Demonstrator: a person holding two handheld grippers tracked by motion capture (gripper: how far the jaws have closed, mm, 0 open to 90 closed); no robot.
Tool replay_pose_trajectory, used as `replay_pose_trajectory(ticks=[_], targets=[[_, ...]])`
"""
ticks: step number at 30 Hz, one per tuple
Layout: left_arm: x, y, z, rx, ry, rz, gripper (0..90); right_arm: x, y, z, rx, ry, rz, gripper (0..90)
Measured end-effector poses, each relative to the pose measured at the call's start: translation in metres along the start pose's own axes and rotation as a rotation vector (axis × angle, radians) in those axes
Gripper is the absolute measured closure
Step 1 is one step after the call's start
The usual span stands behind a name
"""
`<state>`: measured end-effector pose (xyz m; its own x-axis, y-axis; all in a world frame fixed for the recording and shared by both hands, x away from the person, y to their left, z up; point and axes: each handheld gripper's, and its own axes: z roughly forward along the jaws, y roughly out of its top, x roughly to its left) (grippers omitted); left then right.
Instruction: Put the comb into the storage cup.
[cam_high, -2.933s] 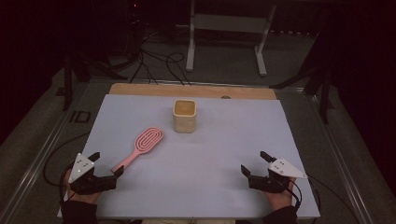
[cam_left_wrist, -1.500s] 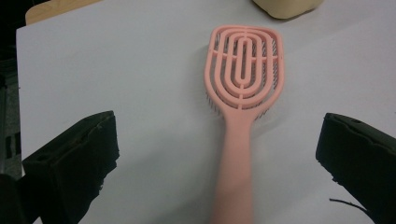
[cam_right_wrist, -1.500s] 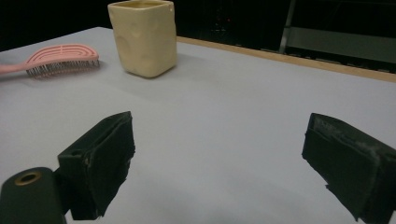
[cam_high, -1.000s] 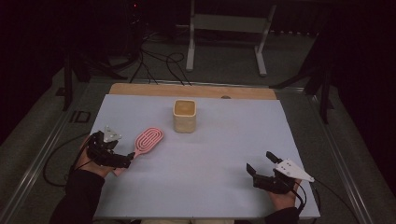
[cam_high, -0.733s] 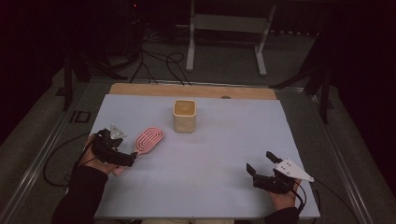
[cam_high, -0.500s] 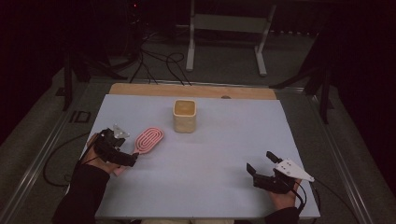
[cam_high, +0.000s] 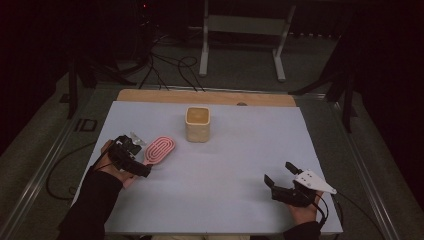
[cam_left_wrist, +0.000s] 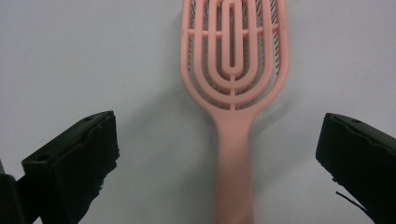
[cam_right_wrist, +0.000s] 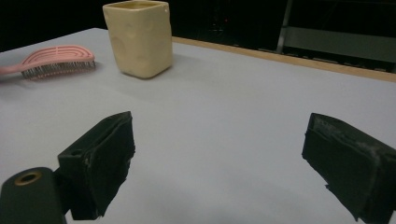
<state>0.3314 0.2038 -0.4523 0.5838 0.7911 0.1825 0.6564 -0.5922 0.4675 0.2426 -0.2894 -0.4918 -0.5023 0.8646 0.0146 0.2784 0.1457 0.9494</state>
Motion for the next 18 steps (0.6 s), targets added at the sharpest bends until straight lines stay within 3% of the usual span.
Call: replay_pose_trajectory(ticks=[5, 18], targets=[[-0.002, 0.003, 0.008, 0.029, -0.008, 0.024, 0.0, -0.001, 0.0, 0.0, -0.003, -0.001, 0.003, 9.0], [-0.002, 0.007, 0.019, 0.044, -0.032, 0.051, 0.0, -0.002, 0.0, 0.0, 0.0, -0.004, 0.002, 9.0]])
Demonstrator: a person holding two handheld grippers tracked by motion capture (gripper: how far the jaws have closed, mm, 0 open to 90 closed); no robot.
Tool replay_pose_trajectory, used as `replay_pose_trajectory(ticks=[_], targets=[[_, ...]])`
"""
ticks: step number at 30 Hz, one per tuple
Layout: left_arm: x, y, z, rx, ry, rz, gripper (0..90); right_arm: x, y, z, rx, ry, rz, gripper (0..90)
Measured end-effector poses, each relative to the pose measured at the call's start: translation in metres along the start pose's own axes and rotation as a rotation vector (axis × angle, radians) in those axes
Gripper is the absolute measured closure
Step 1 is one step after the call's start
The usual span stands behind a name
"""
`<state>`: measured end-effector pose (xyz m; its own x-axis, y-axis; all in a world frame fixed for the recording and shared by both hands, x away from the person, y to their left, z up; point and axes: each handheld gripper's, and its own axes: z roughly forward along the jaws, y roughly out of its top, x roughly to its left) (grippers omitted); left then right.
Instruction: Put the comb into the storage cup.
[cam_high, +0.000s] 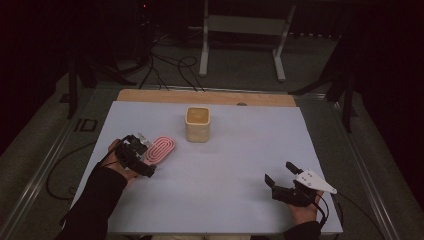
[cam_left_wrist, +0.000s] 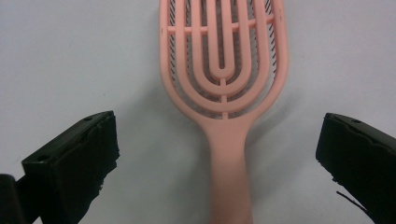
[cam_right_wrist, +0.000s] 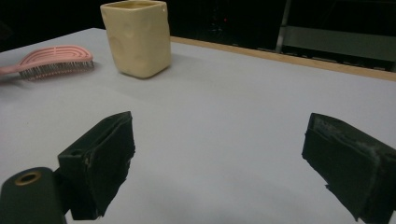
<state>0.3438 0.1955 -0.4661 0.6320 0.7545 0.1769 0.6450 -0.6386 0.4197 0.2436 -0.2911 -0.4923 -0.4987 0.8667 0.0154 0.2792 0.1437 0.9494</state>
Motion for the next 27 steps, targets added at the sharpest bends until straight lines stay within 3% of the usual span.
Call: replay_pose_trajectory(ticks=[27], targets=[[-0.004, 0.005, 0.022, 0.066, -0.06, 0.047, 0.0, 0.0, 0.0, 0.002, 0.007, 0.002, -0.004, 9.0]])
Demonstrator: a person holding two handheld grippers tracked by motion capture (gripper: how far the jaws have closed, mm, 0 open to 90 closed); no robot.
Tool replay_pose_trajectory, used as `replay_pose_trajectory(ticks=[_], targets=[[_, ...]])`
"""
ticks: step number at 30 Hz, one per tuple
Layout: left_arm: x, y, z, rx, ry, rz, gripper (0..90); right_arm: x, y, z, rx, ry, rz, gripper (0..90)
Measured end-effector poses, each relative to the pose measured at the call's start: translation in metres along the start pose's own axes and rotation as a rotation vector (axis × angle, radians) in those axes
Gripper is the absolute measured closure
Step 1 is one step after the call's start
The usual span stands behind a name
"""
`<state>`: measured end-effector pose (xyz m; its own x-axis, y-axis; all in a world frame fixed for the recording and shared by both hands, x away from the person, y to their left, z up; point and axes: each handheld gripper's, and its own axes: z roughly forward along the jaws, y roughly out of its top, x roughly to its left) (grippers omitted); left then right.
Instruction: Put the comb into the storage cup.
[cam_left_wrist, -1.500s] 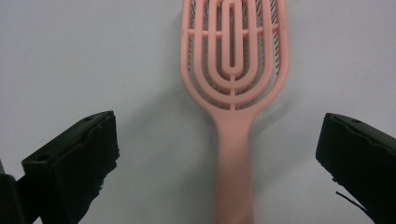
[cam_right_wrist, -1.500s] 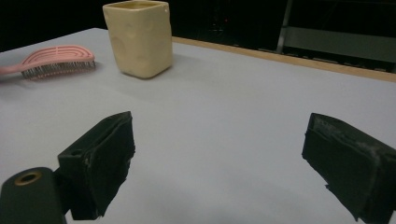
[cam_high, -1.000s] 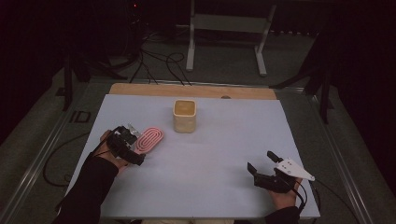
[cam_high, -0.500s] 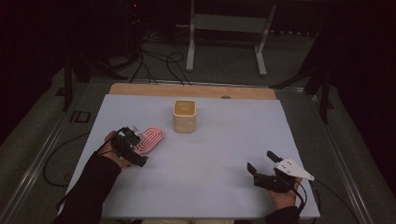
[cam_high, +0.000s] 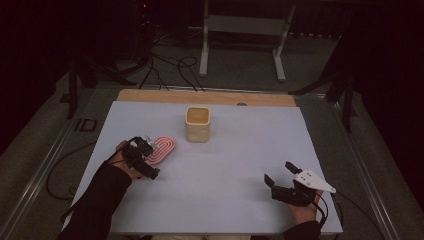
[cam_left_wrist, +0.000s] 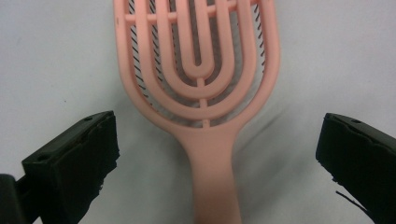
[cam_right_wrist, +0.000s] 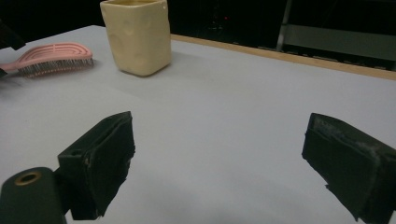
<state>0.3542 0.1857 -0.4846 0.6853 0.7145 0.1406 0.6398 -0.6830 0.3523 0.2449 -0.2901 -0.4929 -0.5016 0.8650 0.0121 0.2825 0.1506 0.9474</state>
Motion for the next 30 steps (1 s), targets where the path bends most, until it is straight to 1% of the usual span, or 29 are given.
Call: replay_pose_trajectory(ticks=[4, 6, 9, 11, 14, 19, 23, 25, 28, 30], targets=[[0.001, 0.001, 0.003, 0.018, -0.009, 0.005, 0.0, 0.0, 0.0, 0.0, 0.0, 0.0, 0.0, 9.0], [0.001, 0.001, 0.004, 0.028, -0.015, -0.002, 0.0, 0.0, 0.0, 0.0, 0.0, -0.001, 0.0, 9.0], [0.001, 0.003, 0.005, 0.045, -0.023, -0.001, 0.0, 0.0, 0.0, 0.0, 0.0, 0.0, -0.002, 9.0], [0.001, 0.004, 0.006, 0.063, -0.033, -0.004, 0.1, 0.0, 0.0, 0.0, 0.0, 0.0, -0.002, 9.0], [0.002, 0.006, 0.007, 0.097, -0.046, -0.001, 3.8, 0.0, 0.0, 0.0, 0.004, 0.0, 0.001, 9.0], [0.002, 0.008, 0.009, 0.117, -0.032, -0.017, 14.0, 0.0, 0.0, 0.0, 0.003, -0.001, 0.0, 9.0], [0.005, 0.009, 0.01, 0.139, -0.039, -0.033, 18.5, 0.0, 0.0, 0.0, 0.002, -0.001, 0.0, 9.0], [0.007, 0.009, 0.009, 0.141, -0.053, -0.041, 25.1, 0.0, 0.0, 0.0, 0.003, 0.0, 0.0, 9.1], [0.011, 0.009, 0.01, 0.171, -0.047, -0.057, 38.1, 0.0, 0.0, 0.0, 0.004, -0.001, 0.0, 9.0], [0.014, 0.009, 0.009, 0.179, -0.078, -0.075, 42.7, 0.0, 0.0, 0.0, 0.005, 0.0, 0.0, 9.1]])
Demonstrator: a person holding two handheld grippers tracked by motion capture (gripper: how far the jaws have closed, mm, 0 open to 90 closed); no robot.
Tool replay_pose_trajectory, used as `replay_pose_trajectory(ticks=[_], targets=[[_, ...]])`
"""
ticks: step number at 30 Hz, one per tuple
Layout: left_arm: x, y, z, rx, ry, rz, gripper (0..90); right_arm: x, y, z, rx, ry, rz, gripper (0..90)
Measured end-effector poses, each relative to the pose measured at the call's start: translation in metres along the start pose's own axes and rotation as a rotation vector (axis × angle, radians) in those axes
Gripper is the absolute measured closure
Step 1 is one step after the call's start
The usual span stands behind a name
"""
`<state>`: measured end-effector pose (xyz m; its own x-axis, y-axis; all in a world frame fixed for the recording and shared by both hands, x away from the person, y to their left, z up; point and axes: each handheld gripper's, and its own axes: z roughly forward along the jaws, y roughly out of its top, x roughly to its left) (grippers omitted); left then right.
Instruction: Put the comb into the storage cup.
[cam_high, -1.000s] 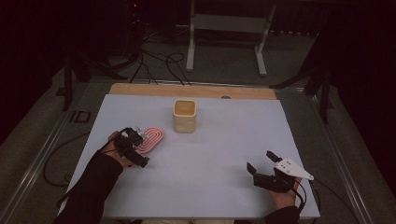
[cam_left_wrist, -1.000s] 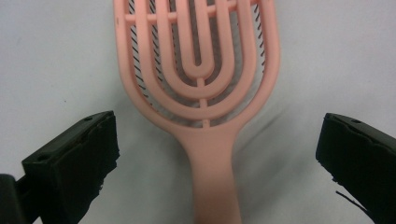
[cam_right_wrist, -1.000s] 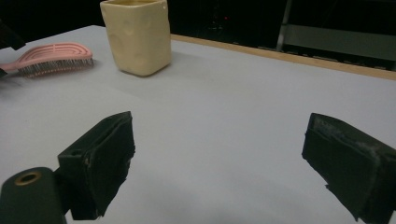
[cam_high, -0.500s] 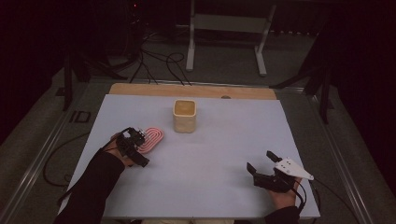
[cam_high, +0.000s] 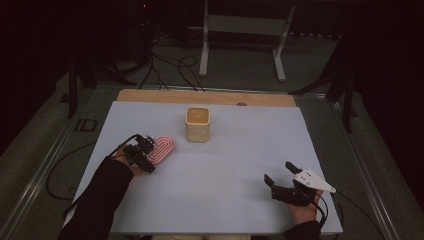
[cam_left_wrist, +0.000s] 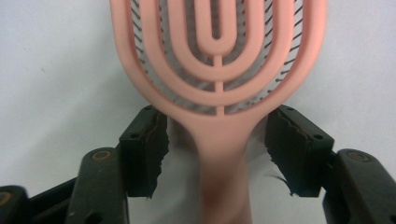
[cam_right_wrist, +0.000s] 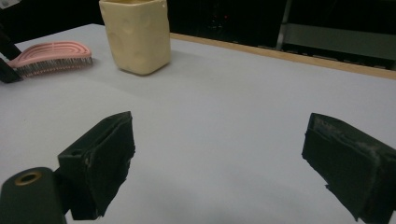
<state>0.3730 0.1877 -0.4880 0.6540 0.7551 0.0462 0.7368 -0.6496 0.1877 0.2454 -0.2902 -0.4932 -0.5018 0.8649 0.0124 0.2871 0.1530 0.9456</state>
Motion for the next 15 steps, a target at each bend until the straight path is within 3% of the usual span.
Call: replay_pose_trajectory(ticks=[8, 15], targets=[[0.0035, 0.0012, 0.0002, 0.024, -0.06, -0.032, 57.6, 0.0001, 0.0, 0.0006, 0.005, -0.005, 0.0, 9.0], [0.005, 0.0025, -0.0005, 0.051, -0.065, -0.029, 63.7, -0.0002, -0.0001, 0.0006, 0.007, -0.006, -0.001, 9.0]])
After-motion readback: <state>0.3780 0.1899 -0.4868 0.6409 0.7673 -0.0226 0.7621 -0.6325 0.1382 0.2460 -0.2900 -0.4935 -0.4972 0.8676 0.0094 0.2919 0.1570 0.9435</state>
